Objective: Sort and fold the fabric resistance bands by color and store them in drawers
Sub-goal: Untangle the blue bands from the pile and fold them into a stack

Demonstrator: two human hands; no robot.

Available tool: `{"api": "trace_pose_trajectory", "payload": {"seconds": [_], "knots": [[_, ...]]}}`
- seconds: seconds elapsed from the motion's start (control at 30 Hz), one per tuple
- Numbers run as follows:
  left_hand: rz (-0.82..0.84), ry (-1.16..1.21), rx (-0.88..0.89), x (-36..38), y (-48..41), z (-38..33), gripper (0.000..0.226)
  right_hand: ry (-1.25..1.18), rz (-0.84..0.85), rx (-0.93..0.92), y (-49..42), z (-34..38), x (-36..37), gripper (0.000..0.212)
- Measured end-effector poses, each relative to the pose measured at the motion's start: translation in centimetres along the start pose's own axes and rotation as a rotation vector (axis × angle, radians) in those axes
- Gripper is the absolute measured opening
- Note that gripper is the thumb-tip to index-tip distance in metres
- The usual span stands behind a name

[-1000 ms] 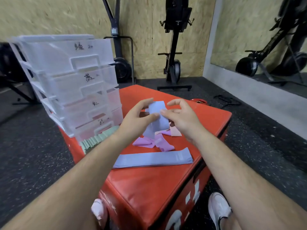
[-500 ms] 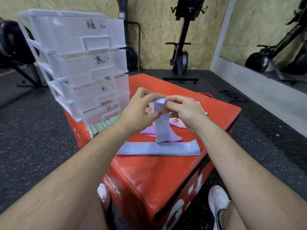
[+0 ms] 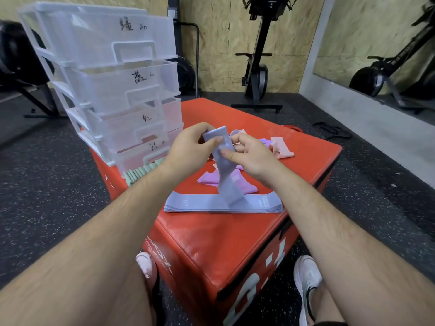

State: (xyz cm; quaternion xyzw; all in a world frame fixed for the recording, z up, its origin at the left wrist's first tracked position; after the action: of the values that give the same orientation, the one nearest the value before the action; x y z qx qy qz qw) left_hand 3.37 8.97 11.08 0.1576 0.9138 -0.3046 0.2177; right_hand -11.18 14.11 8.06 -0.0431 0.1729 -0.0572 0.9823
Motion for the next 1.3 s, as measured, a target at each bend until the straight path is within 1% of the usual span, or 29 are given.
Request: {"api": "trace_pose_trajectory", "payload": {"seconds": [0.13, 0.23, 0.37, 0.43, 0.5, 0.6, 0.67, 0.7, 0.73, 0.8, 0.9, 1.0, 1.17, 1.2, 1.3], "knots": [[-0.112, 0.153, -0.095, -1.6, 0.0, 0.9, 0.013, 0.087, 0.054, 0.032, 0.3, -0.9, -0.4, 0.015], [-0.179, 0.238, -0.185, -3.5, 0.2, 1.9, 0.013, 0.225, 0.100, 0.073, 0.6, -2.2, -1.6, 0.024], [-0.234, 0.342, -0.318, -5.9, 0.8, 4.8, 0.022, 0.402, 0.099, 0.154, 1.5, -4.1, -4.6, 0.021], [-0.216, 0.347, -0.376, -6.7, 1.3, 6.2, 0.017, 0.442, 0.065, 0.191, 1.9, -4.8, -6.5, 0.019], [-0.176, 0.321, -0.441, -7.0, 2.1, 7.5, 0.006, 0.407, 0.040, 0.217, 2.3, -5.0, -8.0, 0.018], [-0.073, 0.223, -0.548, -6.4, 3.7, 9.5, 0.019, 0.317, 0.022, 0.284, 3.0, -6.2, -9.1, 0.018], [0.038, 0.137, -0.603, -5.5, 4.7, 10.8, 0.023, 0.369, 0.033, 0.325, 3.6, -7.0, -8.9, 0.016], [0.096, 0.075, -0.614, -5.1, 5.2, 11.5, 0.020, 0.409, 0.042, 0.342, 3.8, -7.4, -8.7, 0.015], [0.145, 0.004, -0.612, -4.8, 5.5, 11.9, 0.016, 0.441, 0.050, 0.358, 3.9, -7.9, -8.5, 0.015], [0.198, -0.106, -0.596, -4.1, 6.2, 12.7, 0.018, 0.489, 0.054, 0.378, 4.1, -8.7, -8.1, 0.016], [0.224, -0.206, -0.558, -3.1, 7.0, 13.0, 0.025, 0.660, 0.064, 0.349, 4.0, -9.5, -7.5, 0.012], [0.248, -0.346, -0.485, -2.1, 7.2, 12.8, 0.023, 0.801, 0.067, 0.331, 3.7, -10.2, -7.0, 0.008], [0.313, -0.532, -0.402, -0.9, 7.2, 12.7, 0.023, 0.883, 0.013, 0.282, 3.3, -10.5, -6.8, 0.005], [0.313, -0.549, -0.399, -0.9, 7.1, 12.9, 0.025, 0.890, 0.005, 0.275, 3.3, -10.6, -6.9, 0.005], [0.297, -0.642, -0.335, -0.8, 6.8, 13.0, 0.043, 0.970, 0.003, 0.227, 3.0, -10.8, -6.9, 0.010]]}}
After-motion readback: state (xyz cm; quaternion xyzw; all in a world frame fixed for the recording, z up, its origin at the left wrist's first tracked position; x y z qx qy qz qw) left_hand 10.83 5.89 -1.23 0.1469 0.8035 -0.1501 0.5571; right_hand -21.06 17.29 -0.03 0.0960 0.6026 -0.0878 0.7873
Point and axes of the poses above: each hand's wrist, its own y-axis away from the middle knuckle, its own x-axis out of the palm, z = x × y, the point moved 6 cm from there along -y, towards the middle knuckle, and after that the axes turned 4 degrees about x, right-handed, at the moved point
